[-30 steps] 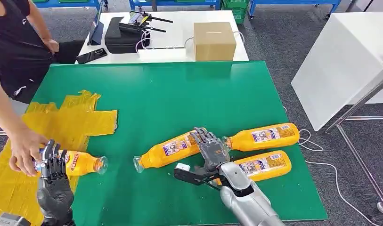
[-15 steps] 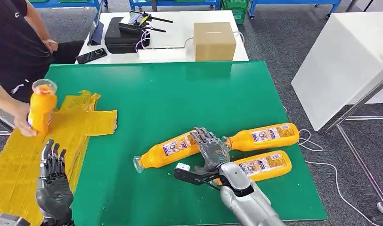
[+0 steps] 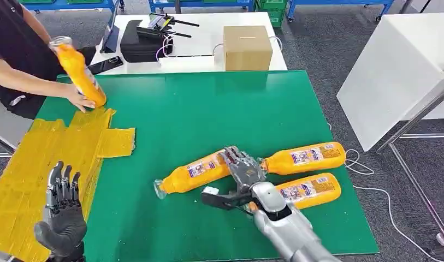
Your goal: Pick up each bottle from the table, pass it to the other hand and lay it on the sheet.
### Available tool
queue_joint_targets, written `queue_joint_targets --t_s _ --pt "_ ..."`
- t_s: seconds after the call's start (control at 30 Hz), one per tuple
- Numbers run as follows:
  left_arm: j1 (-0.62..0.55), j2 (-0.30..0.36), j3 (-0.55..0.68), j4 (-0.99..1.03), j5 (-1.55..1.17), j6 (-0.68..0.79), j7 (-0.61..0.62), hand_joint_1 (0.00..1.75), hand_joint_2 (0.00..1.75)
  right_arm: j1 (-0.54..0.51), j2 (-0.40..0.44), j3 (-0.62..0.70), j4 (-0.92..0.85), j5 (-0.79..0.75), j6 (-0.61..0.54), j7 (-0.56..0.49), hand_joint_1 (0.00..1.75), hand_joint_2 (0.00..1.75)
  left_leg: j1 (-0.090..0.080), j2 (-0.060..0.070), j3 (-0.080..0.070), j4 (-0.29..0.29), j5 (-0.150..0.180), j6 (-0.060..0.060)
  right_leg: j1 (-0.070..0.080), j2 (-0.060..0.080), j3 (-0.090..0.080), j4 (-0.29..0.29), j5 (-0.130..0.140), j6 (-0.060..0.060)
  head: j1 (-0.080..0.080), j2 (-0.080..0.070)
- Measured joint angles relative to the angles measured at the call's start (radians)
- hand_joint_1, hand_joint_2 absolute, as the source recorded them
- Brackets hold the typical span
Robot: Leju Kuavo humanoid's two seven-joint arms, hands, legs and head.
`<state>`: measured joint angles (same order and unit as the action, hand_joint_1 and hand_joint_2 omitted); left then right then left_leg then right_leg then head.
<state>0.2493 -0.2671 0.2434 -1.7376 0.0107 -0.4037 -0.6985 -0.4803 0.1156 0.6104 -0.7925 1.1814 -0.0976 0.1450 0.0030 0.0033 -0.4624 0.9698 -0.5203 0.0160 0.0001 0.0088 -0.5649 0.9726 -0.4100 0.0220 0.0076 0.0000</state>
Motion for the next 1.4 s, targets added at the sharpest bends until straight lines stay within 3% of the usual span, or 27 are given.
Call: queue_joint_targets --t_s 0.2,1.1,1.13,1.17,1.2,1.23,1.37,1.4 --pt "-0.015 -0.015 0.015 0.022 -0.001 -0.028 0.0 0.0 0.0 -0.112 0.033 0.0 0.153 0.011 -0.003 0.006 0.0 1.75 0.0 -0.001 0.001 0.0 0.001 0.0 0.001 -0.001 0.001 0.0 0.0 0.0 -0.001 0.0" --pt "-0.04 -0.033 0.033 0.063 0.004 -0.041 0.0 0.0 0.0 -0.183 0.066 0.0 0.309 0.033 0.022 0.01 0.0 1.75 0.0 -0.001 0.001 0.0 0.0 0.0 0.0 0.0 0.0 0.0 0.0 0.0 0.0 0.0" --pt "-0.042 -0.033 0.033 0.063 0.004 -0.043 0.0 0.0 0.0 -0.185 0.067 0.0 0.314 0.034 0.029 0.008 0.21 1.75 0.0 -0.001 0.002 0.0 0.0 0.0 0.0 0.0 0.0 0.0 0.0 0.0 0.0 0.0" --pt "-0.043 -0.033 0.033 0.064 0.004 -0.045 0.0 0.0 0.0 -0.187 0.069 0.0 0.319 0.035 0.034 0.003 1.34 1.75 0.0 -0.001 0.002 0.0 0.0 0.0 0.0 0.0 0.0 0.0 0.0 0.0 0.0 0.0" --pt "-0.045 -0.033 0.033 0.065 0.004 -0.045 0.0 0.0 0.0 -0.188 0.071 0.0 0.324 0.037 0.038 -0.001 1.59 1.75 0.0 -0.001 0.002 0.0 0.0 0.0 0.0 0.0 0.001 0.0 0.0 0.0 0.0 0.0" --pt "-0.046 -0.033 0.033 0.067 0.004 -0.045 0.0 0.0 0.0 -0.189 0.072 0.0 0.327 0.037 0.042 -0.007 1.73 1.75 0.0 0.0 0.002 0.0 0.0 0.0 0.0 0.0 0.001 0.0 0.0 0.0 0.0 0.0" --pt "-0.052 -0.033 0.033 0.076 0.014 -0.048 0.0 0.0 0.0 -0.189 0.084 0.001 0.348 0.039 0.056 -0.042 1.61 1.75 0.0 0.0 0.002 0.0 0.0 0.0 0.001 0.0 0.001 0.0 0.0 0.0 0.0 0.0" --pt "-0.054 -0.033 0.033 0.079 0.015 -0.048 0.0 0.0 0.0 -0.19 0.088 0.002 0.351 0.039 0.059 -0.051 1.64 1.75 0.0 0.0 0.002 0.0 0.0 0.0 0.001 0.0 0.001 0.0 0.0 0.0 0.0 0.0"
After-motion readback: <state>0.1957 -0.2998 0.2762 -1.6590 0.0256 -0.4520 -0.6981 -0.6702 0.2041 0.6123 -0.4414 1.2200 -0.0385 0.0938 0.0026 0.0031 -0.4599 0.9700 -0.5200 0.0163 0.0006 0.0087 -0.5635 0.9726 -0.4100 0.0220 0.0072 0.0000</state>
